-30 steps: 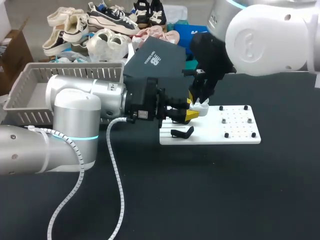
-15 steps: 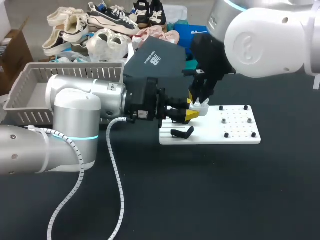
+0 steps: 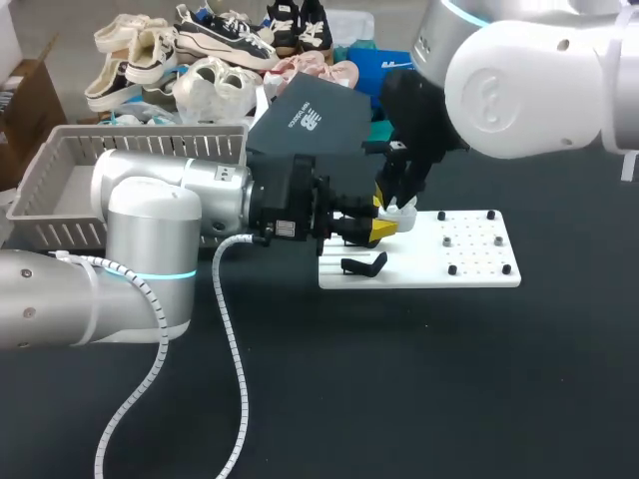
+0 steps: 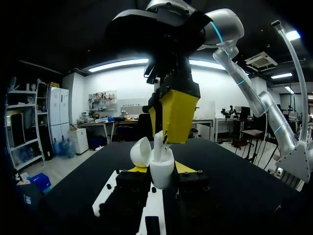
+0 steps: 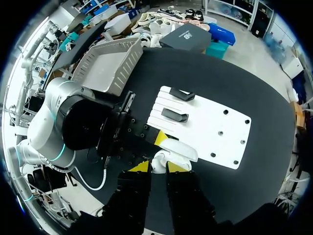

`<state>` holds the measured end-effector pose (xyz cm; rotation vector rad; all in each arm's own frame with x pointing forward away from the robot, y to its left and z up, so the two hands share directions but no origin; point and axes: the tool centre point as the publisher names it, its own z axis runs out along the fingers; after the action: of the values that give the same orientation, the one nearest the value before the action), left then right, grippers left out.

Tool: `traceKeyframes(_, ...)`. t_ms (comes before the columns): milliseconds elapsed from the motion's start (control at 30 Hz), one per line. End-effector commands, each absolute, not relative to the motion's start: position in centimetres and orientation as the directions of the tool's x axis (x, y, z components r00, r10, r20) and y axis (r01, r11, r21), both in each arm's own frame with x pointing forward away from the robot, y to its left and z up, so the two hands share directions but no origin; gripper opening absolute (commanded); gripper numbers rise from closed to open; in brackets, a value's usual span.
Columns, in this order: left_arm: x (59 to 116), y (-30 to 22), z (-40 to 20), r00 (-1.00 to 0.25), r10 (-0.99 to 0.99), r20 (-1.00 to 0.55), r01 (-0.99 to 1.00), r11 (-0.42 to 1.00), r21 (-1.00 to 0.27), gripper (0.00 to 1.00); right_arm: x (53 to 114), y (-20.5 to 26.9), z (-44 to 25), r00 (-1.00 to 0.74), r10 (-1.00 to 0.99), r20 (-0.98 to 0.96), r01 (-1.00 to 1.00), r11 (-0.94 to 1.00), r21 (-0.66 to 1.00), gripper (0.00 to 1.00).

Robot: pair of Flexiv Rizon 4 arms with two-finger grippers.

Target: Pick up each earbud case from the left stands, insert the matching earbuds, close the lid, and place the case in the box.

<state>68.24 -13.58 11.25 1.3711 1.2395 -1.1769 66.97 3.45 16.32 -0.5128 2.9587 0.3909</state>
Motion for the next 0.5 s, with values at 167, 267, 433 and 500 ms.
traceKeyframes(167, 68.38, -13.63, 11.20, 0.038, 0.121, -0.992, 0.997, -0.078, 0.029, 0.00, 67.06, 3.66, 15.87, -0.938, -0.312, -0.149, -0.340, 0.911, 0.235, 0.00)
traceKeyframes(267, 68.38, -13.63, 11.20, 0.038, 0.121, -0.992, 0.997, -0.078, 0.029, 0.00, 67.06, 3.68, 15.80, -0.939, -0.313, -0.144, -0.340, 0.910, 0.236, 0.00)
traceKeyframes(433, 68.38, -13.63, 11.20, 0.038, 0.121, -0.992, 0.997, -0.078, 0.029, 0.00, 67.05, 3.73, 15.77, -0.940, -0.313, -0.136, -0.337, 0.912, 0.233, 0.02)
traceKeyframes(500, 68.38, -13.63, 11.20, 0.038, 0.121, -0.992, 0.997, -0.078, 0.029, 0.00, 67.05, 3.80, 15.79, -0.940, -0.313, -0.136, -0.337, 0.912, 0.233, 0.20)
